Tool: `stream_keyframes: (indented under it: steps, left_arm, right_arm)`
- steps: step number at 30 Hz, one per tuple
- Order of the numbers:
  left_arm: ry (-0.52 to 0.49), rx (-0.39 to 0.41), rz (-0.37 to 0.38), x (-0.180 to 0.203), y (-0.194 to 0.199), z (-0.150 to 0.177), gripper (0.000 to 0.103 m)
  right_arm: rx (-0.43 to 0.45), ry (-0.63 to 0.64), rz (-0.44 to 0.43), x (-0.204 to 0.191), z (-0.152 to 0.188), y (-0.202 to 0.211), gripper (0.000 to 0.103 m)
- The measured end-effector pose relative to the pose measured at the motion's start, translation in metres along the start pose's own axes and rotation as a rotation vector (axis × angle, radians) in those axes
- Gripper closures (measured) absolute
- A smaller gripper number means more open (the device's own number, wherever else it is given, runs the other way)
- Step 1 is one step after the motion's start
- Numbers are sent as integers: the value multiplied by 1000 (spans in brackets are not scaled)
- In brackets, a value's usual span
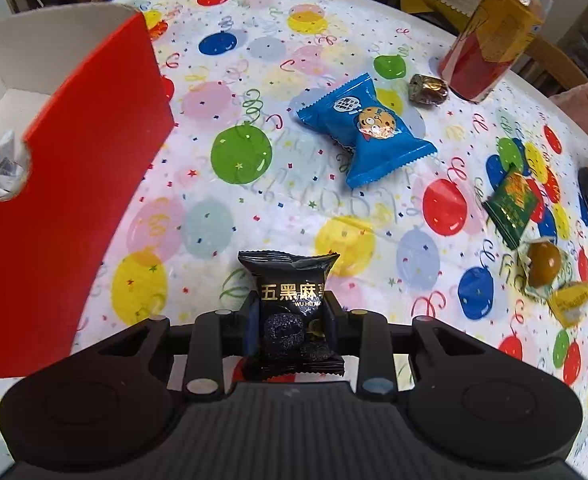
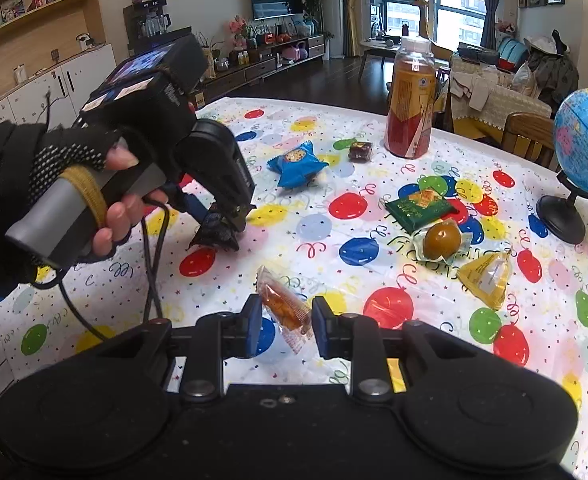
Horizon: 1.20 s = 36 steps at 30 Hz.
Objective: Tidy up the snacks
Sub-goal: 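Lift and carry the black bag and clear snack over the red box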
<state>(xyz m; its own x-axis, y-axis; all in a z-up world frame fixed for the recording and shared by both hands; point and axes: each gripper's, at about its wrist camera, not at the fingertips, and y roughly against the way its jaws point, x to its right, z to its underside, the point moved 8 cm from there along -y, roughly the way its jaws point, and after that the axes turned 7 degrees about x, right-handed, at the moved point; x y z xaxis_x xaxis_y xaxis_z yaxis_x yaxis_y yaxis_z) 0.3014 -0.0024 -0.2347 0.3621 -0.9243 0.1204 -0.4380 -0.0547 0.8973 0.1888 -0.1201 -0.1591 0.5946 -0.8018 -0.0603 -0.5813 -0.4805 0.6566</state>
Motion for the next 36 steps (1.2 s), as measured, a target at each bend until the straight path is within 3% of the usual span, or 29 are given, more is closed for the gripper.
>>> stream_keyframes:
  steps: [17, 36]
  left_arm:
    - [-35, 47, 128, -28, 81, 12, 72]
    - [-62, 146, 177, -98, 170, 4, 72]
  right_arm:
    - [55, 18, 46, -34, -30, 28, 78]
    - [143, 70, 27, -107, -88, 32, 78]
